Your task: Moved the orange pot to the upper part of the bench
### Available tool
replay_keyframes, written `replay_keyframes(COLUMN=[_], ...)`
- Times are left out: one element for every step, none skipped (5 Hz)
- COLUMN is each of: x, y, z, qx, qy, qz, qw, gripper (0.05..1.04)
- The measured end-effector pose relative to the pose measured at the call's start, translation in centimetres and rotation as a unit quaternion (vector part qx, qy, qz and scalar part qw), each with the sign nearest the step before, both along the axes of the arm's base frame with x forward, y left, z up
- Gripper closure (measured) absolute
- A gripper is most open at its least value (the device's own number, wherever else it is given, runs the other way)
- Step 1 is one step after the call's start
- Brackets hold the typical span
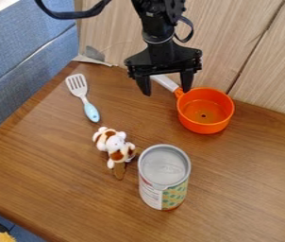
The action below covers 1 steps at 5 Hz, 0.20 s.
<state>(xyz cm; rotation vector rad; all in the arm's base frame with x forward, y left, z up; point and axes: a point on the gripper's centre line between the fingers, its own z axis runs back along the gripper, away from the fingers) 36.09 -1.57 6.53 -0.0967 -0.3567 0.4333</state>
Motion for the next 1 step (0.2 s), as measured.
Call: replay_keyframes(x=[0.00], y=[0.00], z=[0.00], qx=[0.000], qy=[0.000], qz=[0.000], qw=[1.0000], gripper=[0.083])
